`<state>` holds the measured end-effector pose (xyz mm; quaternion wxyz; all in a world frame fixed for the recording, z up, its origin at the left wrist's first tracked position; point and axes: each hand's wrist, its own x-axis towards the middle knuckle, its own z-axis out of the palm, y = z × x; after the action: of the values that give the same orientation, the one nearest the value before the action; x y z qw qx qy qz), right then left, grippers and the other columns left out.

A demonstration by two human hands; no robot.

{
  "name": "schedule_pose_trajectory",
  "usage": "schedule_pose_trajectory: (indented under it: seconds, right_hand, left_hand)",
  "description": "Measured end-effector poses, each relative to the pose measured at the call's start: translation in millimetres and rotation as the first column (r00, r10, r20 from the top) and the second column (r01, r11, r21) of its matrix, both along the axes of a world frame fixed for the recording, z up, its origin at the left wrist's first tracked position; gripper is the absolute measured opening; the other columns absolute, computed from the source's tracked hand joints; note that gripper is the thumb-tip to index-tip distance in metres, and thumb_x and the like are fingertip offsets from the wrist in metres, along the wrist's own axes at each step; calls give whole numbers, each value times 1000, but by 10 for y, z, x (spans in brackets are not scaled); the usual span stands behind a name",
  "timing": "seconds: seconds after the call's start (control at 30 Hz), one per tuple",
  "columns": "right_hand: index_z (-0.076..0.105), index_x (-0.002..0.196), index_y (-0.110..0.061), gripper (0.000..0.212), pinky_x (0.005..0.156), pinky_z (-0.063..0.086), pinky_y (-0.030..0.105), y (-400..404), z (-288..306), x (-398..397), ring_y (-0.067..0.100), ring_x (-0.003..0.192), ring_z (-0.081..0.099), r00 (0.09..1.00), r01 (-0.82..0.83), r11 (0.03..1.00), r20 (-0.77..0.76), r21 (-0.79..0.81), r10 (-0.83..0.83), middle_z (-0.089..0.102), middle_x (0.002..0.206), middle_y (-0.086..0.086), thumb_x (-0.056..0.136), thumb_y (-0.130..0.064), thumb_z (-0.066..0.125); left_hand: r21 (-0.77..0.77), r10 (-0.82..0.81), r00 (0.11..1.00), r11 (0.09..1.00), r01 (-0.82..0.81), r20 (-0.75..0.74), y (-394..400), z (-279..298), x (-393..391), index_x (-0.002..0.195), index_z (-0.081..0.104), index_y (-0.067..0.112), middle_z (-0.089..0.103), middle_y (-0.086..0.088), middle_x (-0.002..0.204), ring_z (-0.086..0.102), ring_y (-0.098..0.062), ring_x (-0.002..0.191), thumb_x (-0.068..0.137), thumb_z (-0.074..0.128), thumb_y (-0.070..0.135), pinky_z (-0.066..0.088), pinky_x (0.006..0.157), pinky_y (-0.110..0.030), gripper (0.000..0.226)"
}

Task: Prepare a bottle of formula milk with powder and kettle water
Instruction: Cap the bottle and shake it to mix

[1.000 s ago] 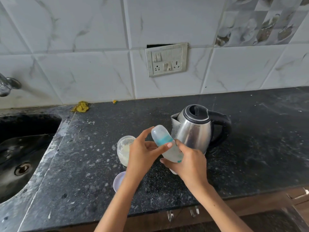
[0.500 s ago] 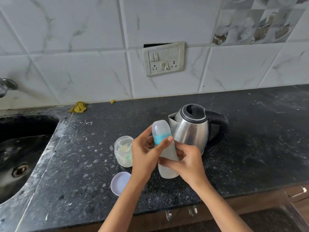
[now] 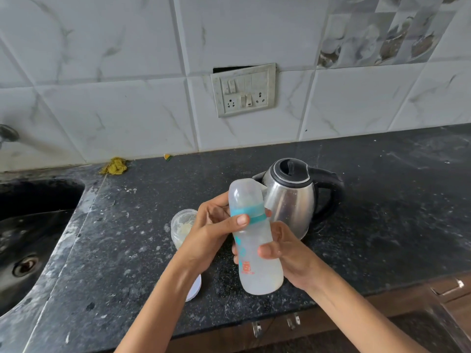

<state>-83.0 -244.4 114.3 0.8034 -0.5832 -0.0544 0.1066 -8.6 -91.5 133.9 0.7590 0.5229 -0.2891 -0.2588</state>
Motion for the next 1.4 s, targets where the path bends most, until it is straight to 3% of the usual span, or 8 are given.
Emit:
schedule_pose_trajectory:
  seconds: [0.2,0.43,0.6,0.8,0.9,0.97,1.1,1.4]
  right_hand:
    - [78,93,-15,41,80,59,34,-29,35,-34,18,86,73,958,284,899,140,-334,-250,78,91,3,55,-26,87]
    - [75,97,-21,49,73,58,44,75,-42,-38,13,82,72,863,504,628,371,-593,-343,77,88,-4,56,-43,90]
    - [78,91,-16,42,79,58,53,80,-40,-35,28,82,73,908,417,784,240,-460,-343,78,86,6,55,-33,90]
    - [80,88,-13,40,72,56,28,166,-122,-68,18,81,72,956,288,938,-4,-193,-295,78,88,8,52,-28,86]
    - [78,89,-19,41,72,60,36,184,-168,-23,14,80,74,882,467,776,168,-423,-439,78,85,0,54,-39,88]
    - [75,91,-22,51,63,59,37,218,-190,2,12,71,72,815,573,516,374,-636,-443,76,77,-5,55,-57,82]
    - [69,90,-22,58,51,52,33,309,-215,25,12,58,65,764,632,215,550,-745,-338,72,67,-3,58,-71,66]
    - [80,86,-9,31,71,57,30,203,-178,-92,19,78,73,929,359,884,28,-300,-368,78,84,9,58,-18,90]
  left_hand:
    - [120,-106,988,988,93,110,234,-12,165,151,26,21,60,-18,132,57,-33,123,81,74,29,49,98,-36,85]
    - [90,382,880,903,-421,282,104,-8,-10,110,69,13,75,1,102,71,-12,92,70,82,21,56,74,-27,43]
    - [59,219,965,972,-229,143,174,-98,132,111,63,5,73,-11,108,69,-24,100,75,77,6,57,82,-36,39]
    - [111,-60,996,992,52,71,272,-167,231,132,48,8,62,-27,124,59,-43,115,91,64,18,51,96,-46,45]
    - [262,89,968,953,-151,234,224,-148,157,136,49,18,74,-15,106,70,-25,98,90,60,25,56,81,-30,48]
    - [291,265,925,893,-342,272,125,-167,-11,132,52,28,77,-8,87,71,-13,77,77,70,40,53,62,-25,59]
    - [224,513,826,798,-559,232,-36,-274,-213,120,58,25,76,-3,79,73,-18,75,77,79,27,59,65,-36,48]
    - [179,71,997,981,-71,6,187,-289,-46,135,49,20,64,-22,121,62,-35,114,90,63,22,50,97,-50,48]
